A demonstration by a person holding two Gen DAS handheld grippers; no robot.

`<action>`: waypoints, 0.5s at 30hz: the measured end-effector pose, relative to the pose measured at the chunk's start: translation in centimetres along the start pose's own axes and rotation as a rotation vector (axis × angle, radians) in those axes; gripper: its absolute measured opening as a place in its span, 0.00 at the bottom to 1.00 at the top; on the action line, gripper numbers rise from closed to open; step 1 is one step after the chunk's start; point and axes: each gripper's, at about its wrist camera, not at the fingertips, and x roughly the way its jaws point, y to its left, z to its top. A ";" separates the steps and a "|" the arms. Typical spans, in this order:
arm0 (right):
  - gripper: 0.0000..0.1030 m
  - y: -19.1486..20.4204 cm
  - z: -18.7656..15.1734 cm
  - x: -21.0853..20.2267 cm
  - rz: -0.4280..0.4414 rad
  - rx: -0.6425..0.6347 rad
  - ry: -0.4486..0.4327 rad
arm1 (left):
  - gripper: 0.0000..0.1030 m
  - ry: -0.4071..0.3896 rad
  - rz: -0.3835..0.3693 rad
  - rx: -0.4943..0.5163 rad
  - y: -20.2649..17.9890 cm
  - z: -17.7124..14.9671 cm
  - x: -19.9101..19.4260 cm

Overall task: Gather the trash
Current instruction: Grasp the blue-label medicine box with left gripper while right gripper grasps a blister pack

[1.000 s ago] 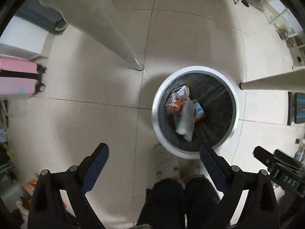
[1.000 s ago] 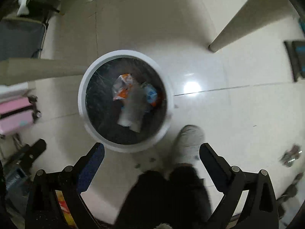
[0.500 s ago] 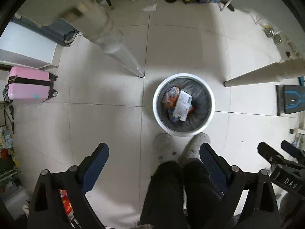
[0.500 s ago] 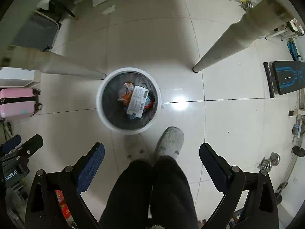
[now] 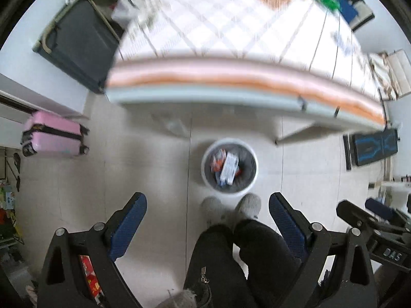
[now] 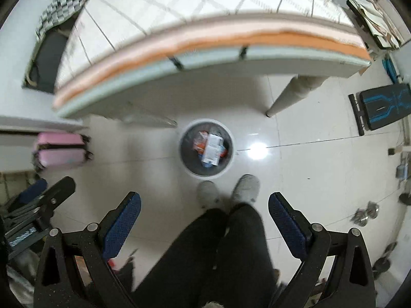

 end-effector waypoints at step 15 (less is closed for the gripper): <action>0.98 -7.2 24.5 -6.8 -0.144 -0.052 -0.146 | 1.00 -0.136 0.174 -0.086 -5.5 17.6 1.8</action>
